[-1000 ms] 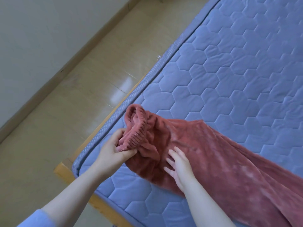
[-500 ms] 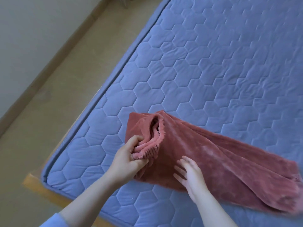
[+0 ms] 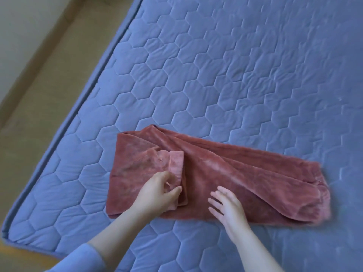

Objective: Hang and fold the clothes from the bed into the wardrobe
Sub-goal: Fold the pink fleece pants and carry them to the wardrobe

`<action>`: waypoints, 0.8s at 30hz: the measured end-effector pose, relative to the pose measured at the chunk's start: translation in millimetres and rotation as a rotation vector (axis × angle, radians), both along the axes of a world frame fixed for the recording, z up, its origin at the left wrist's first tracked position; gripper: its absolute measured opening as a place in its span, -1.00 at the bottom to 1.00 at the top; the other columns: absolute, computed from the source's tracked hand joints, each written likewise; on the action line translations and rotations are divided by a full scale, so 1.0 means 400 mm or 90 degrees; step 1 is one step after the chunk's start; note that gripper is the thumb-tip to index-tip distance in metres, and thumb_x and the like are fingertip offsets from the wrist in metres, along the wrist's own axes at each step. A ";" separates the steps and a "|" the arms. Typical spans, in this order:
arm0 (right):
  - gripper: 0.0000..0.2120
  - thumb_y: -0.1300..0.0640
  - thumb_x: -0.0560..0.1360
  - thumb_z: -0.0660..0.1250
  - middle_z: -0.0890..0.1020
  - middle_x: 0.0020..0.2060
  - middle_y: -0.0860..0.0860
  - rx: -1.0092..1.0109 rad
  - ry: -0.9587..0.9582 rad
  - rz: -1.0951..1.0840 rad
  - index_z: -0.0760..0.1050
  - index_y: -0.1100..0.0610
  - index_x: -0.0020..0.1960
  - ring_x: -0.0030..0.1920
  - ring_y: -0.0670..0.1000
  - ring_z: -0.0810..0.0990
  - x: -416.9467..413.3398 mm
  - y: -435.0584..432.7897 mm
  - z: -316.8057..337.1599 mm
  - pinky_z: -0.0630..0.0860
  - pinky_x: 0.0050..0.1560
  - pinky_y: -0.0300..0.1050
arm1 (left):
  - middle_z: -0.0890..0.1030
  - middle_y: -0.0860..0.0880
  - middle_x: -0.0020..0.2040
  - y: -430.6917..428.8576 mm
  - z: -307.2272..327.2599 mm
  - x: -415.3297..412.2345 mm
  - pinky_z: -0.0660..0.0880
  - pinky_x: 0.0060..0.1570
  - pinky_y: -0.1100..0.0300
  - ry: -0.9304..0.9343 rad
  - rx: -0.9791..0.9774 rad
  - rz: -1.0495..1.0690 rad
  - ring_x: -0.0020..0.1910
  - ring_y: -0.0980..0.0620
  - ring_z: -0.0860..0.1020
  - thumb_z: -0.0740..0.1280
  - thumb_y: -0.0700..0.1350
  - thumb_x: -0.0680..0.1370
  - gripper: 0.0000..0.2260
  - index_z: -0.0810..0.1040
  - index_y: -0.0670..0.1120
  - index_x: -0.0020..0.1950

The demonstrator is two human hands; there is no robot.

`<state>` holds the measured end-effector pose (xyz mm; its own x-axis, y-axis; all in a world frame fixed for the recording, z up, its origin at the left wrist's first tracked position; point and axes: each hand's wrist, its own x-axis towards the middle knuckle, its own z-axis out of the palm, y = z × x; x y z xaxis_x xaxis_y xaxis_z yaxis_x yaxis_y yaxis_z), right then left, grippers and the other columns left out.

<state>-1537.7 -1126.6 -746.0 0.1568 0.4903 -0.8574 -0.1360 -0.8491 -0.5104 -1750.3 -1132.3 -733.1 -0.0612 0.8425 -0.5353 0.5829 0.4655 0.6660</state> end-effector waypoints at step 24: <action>-0.81 0.33 0.45 0.40 0.64 -0.06 0.17 0.312 -0.620 0.214 0.63 0.24 0.06 -0.10 0.14 0.60 0.731 0.258 -0.103 0.45 0.01 -0.12 | 0.60 0.05 -0.17 0.389 -0.150 0.558 0.45 -0.18 0.10 0.186 0.234 -0.232 -0.11 -0.04 0.54 0.42 -0.12 0.46 -0.96 0.66 -0.05 -0.14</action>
